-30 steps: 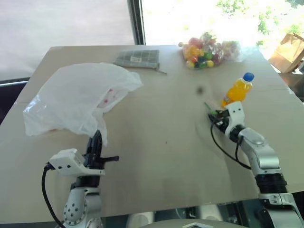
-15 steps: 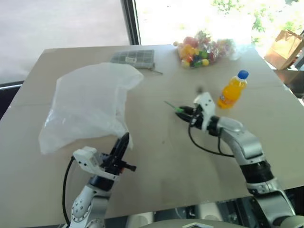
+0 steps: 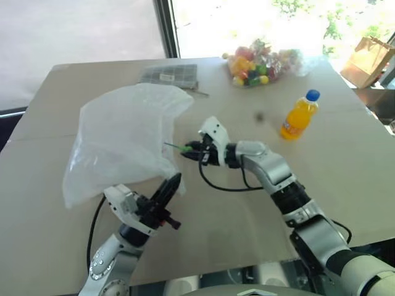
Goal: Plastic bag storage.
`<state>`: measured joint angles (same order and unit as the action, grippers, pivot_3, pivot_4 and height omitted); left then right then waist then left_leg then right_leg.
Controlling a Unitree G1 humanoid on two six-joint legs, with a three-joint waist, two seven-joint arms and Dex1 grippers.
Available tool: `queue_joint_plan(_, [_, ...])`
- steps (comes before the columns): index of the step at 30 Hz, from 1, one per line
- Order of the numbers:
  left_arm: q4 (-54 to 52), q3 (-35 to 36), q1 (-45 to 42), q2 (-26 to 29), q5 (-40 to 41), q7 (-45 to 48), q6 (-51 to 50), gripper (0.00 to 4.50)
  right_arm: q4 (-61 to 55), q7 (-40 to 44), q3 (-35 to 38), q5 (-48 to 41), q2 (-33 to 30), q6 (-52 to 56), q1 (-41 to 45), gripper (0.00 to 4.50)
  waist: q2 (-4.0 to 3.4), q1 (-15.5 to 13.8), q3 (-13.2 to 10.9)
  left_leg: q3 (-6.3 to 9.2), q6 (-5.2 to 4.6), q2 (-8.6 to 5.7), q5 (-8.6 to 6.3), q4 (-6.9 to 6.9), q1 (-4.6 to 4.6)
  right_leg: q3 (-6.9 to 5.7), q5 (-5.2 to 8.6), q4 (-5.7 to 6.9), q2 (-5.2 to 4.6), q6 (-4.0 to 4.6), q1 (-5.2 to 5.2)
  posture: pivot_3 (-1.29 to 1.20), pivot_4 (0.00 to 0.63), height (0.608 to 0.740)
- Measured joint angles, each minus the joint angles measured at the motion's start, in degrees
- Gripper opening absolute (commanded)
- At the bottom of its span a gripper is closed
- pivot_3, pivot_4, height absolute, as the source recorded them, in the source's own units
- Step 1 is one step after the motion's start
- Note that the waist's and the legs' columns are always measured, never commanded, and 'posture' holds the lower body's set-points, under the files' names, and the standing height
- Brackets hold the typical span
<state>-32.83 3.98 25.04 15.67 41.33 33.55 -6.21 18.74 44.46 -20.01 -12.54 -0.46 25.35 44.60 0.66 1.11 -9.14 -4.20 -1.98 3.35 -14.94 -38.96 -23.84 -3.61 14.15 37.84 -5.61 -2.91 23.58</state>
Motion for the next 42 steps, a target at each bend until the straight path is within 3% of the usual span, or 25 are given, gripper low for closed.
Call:
queue_joint_plan(6, [-0.44,-0.67,0.94,0.56,0.80,0.95,-1.21,0.00,8.97,-0.82,2.86,0.08,7.60,-6.82,7.03,0.69,-0.09,0.08,-0.06,0.01,0.03,0.01,0.01,0.00,-0.01,0.02,0.00,0.01,0.01,0.00,0.04,0.00,0.150,0.740])
queue_joint_plan(13, [-0.41,-1.34,-2.26,2.01,1.70,1.81,-3.30,0.00,19.77,-6.66,11.86,-3.79,8.33,-22.24,10.19,0.69,-0.12,-0.20,-0.14,-0.02,0.03,-0.06,0.01,0.00,-0.05,0.05,0.05,-0.03,-0.09,0.10,0.03,0.00,0.150,0.740])
queue_joint_plan(23, [0.09,5.06,-10.45,5.97,6.17,1.88,-6.04,0.00,13.82,-13.64,16.02,-4.38,8.17,-37.37,9.70,0.69,-0.17,0.82,-0.20,-0.02,0.16,-0.04,0.09,0.29,-0.02,0.08,-0.02,-0.03,-0.03,-0.01,0.10,0.00,0.150,0.740])
queue_joint_plan(27, [0.72,5.98,-11.98,6.72,7.37,2.56,-7.16,0.00,9.81,-13.92,14.66,-3.66,7.89,-37.00,6.81,0.69,-0.16,0.85,-0.19,-0.03,0.17,-0.03,0.10,0.30,0.01,0.08,-0.02,-0.03,-0.03,-0.01,0.09,0.00,0.150,0.740])
queue_joint_plan(34, [1.73,7.08,-12.05,7.15,8.40,2.97,-8.52,0.00,3.73,-9.91,6.69,0.81,3.02,-24.73,-4.90,0.69,-0.17,0.93,-0.21,-0.03,0.19,-0.04,0.11,0.32,0.01,0.10,-0.02,-0.02,-0.05,0.00,0.10,0.00,0.150,0.740])
queue_joint_plan(39, [1.78,7.17,-11.64,7.32,8.41,3.58,-9.15,0.00,1.91,-8.75,4.61,1.84,3.70,-19.19,-4.88,0.69,-0.18,1.18,-0.21,0.00,0.25,0.00,0.15,0.33,0.06,0.10,-0.02,0.02,0.03,0.02,0.12,0.00,0.150,0.740])
queue_joint_plan(42, [1.77,6.64,-10.87,7.63,8.36,4.57,-9.87,0.00,4.21,-8.93,4.61,1.93,6.94,-17.18,-0.56,0.69,-0.18,1.27,-0.24,-0.02,0.28,0.02,0.17,0.34,0.05,0.13,-0.03,0.03,0.06,0.03,0.16,0.00,0.150,0.740])
